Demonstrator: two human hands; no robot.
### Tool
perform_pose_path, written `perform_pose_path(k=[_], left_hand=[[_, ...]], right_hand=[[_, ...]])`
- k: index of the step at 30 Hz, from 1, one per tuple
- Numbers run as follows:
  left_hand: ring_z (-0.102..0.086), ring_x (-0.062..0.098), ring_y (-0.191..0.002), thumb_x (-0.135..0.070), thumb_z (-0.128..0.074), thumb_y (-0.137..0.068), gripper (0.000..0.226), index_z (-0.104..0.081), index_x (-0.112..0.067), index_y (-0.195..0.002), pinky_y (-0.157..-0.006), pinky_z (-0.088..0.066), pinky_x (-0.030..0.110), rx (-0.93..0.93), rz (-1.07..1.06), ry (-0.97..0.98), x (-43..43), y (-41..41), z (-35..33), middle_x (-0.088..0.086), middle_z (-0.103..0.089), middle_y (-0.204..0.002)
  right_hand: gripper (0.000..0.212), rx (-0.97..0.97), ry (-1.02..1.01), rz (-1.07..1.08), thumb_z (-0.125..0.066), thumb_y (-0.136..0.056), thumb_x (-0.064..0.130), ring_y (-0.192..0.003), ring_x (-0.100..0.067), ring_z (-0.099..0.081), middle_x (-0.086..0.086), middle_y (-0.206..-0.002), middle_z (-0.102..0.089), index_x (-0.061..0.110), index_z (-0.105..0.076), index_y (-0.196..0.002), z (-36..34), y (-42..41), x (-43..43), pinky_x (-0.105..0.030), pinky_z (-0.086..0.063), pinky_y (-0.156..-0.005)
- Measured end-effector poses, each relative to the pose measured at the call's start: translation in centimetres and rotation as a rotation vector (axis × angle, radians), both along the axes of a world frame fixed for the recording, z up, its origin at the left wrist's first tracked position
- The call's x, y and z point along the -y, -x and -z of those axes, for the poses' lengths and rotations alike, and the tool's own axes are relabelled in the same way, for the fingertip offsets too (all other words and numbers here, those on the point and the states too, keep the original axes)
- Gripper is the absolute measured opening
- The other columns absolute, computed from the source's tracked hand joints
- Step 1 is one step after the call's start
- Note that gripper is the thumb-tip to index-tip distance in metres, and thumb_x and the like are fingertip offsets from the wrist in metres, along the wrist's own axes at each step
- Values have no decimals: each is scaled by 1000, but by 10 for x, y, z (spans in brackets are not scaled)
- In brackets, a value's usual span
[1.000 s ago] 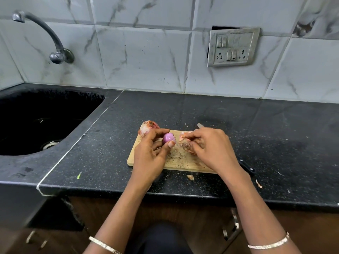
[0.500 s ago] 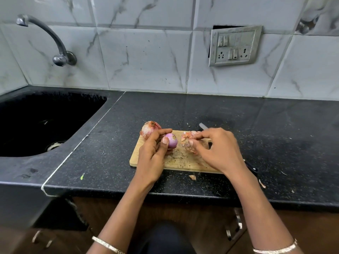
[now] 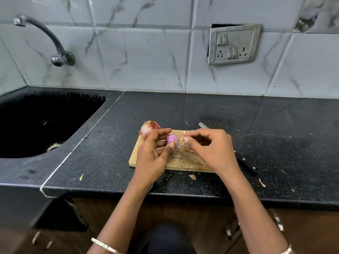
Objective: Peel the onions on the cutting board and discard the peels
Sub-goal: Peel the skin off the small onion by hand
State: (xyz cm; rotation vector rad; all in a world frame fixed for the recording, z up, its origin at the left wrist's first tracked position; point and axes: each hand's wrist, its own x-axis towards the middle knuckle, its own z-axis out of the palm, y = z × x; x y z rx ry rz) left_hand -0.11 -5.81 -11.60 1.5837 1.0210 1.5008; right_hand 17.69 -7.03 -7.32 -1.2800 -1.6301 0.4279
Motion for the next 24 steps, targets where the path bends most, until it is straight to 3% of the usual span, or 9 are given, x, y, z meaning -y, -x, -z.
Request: perform_pose_path(k=[3,10,18,21,24], left_hand=[[-71,14,-102,-14,-70,-96,30,-65,-16,-125,-86,-58,25,-10,11,-6,1,-1,-1,1,-73,-112],[-71,10,-96,-13,-70,-95,26,-68,-13,-121,-83,-55,19,-42,-2,-25,1,0,-4,-1,-74,-108],[-68,4,-98,-13,-73,-93,28,-70,-14,-121,-79,-52,11,-154,-32,-82,2,1,-4,-9,-73,-106],[-69,4,-98,-12,-74,-93,27,-71,-14,-119,-82,-51,11,-176,-32,-93,-1,2,-3,-10,-74,-107],[-70,8,-98,-15,-72,-94,26,-71,-15,-119,-87,-54,18,-158,-12,-83,-2,2,-2,-9,-75,-107]], right_hand=[[7,40,4,-46,-81,-85,26,-85,-2,-70,18,-85,-75,28,-81,-92,7,9,0,-33,-58,-76],[5,-15,-42,-68,-79,-87,22,-81,-8,-70,15,-83,-76,25,-82,-90,15,9,-5,-40,-56,-75],[6,-39,-116,-70,-78,-86,14,-90,-5,-69,10,-82,-76,18,-81,-84,22,11,-8,-44,-53,-92],[8,-45,-124,-41,-78,-85,12,-84,-6,-69,10,-78,-74,18,-80,-80,24,12,-7,-34,-54,-77],[8,47,-147,20,-75,-85,18,-65,-10,-64,9,-68,-69,19,-78,-77,27,15,-9,-32,-53,-64]])
